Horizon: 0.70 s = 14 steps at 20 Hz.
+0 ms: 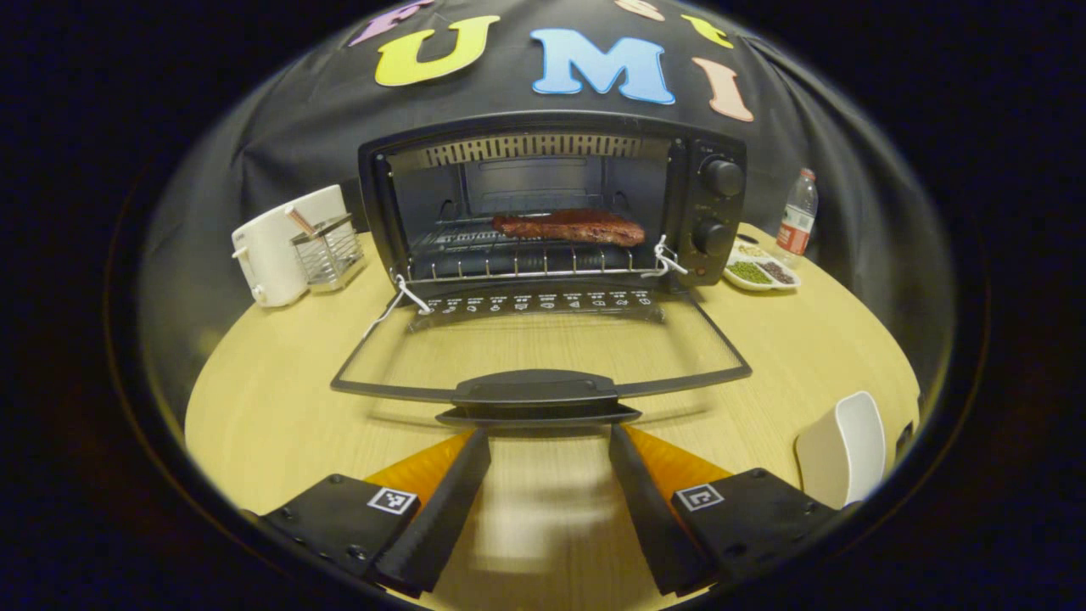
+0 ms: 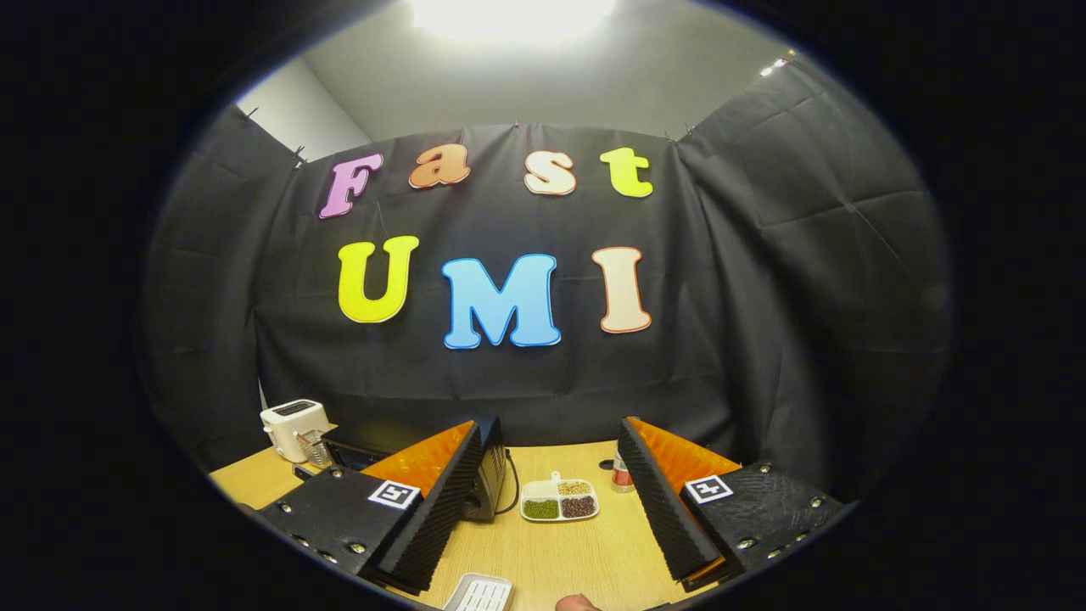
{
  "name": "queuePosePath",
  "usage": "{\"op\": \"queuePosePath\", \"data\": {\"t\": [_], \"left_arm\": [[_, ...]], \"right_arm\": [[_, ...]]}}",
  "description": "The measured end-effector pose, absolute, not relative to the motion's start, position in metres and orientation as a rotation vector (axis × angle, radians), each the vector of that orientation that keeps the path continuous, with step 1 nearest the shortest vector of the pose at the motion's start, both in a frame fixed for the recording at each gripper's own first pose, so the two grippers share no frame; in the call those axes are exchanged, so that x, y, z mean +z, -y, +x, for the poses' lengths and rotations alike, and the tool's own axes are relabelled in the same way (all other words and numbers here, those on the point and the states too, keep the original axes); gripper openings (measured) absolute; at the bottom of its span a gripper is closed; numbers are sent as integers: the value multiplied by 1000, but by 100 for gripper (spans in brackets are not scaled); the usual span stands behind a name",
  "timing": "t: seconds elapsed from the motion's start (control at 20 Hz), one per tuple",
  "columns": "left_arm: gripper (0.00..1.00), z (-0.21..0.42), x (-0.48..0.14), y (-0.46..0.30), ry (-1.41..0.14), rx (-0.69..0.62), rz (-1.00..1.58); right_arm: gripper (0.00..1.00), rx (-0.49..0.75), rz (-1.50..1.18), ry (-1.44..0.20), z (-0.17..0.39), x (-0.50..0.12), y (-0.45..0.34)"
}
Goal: Open the electric oven with the left hand, put the food in, and close the electric oven.
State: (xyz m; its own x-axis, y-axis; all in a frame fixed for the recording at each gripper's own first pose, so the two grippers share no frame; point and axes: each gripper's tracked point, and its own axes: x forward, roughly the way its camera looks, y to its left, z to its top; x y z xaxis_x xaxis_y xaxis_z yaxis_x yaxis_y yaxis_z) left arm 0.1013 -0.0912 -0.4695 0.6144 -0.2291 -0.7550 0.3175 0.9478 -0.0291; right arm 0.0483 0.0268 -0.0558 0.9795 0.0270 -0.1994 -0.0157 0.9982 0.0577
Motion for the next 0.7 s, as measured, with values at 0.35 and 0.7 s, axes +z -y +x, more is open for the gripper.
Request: {"op": "queuePosePath", "data": {"t": [0.35,0.7], "left_arm": [[96,102,-458,90,-826,-315,112],[94,115,-422,91,-753,-321,118]], "right_arm": [[98,25,57,-196,47,-56,-24],[98,36,71,-187,47,-53,-26]]}}
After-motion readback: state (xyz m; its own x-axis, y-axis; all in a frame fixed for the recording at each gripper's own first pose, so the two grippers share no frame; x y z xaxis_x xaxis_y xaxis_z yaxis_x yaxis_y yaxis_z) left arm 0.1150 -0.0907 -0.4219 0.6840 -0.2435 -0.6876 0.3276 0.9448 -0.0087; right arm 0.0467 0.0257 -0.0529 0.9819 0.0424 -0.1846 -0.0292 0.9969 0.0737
